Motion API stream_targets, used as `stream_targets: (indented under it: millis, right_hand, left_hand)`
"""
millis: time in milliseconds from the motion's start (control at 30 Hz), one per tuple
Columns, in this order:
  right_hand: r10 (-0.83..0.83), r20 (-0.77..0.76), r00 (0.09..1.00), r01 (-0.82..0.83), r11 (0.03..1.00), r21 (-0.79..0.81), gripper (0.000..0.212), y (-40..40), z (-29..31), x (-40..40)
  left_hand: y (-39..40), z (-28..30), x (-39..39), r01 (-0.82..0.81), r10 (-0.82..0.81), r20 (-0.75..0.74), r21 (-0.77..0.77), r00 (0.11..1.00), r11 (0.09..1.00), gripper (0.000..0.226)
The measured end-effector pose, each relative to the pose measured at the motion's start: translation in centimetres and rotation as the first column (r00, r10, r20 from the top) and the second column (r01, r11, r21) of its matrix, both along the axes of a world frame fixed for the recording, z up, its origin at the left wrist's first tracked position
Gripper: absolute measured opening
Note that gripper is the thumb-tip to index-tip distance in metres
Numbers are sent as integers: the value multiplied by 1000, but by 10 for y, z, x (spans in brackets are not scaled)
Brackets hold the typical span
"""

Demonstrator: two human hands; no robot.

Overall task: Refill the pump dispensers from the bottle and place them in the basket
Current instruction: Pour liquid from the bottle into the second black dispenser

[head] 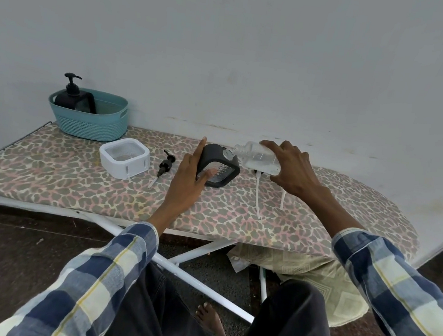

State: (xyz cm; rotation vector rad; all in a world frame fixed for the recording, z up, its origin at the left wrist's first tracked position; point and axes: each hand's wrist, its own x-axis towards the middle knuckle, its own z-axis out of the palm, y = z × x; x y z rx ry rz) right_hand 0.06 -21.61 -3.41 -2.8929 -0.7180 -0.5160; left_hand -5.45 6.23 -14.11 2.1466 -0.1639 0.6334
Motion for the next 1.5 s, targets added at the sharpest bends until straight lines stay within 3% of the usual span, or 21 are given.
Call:
stream_targets:
  millis: [467,1500]
  right_hand:
    - [-60,60,996,66,993,-98,89,7,3,2]
    - [-54,114,992,70,988,-136,91,5,13,5]
  left_hand:
    - [0,0,2,-12,11,-24,-15,1000,1000,76]
    - [1,-3,3,1,-1,8,9,1000,1000,73]
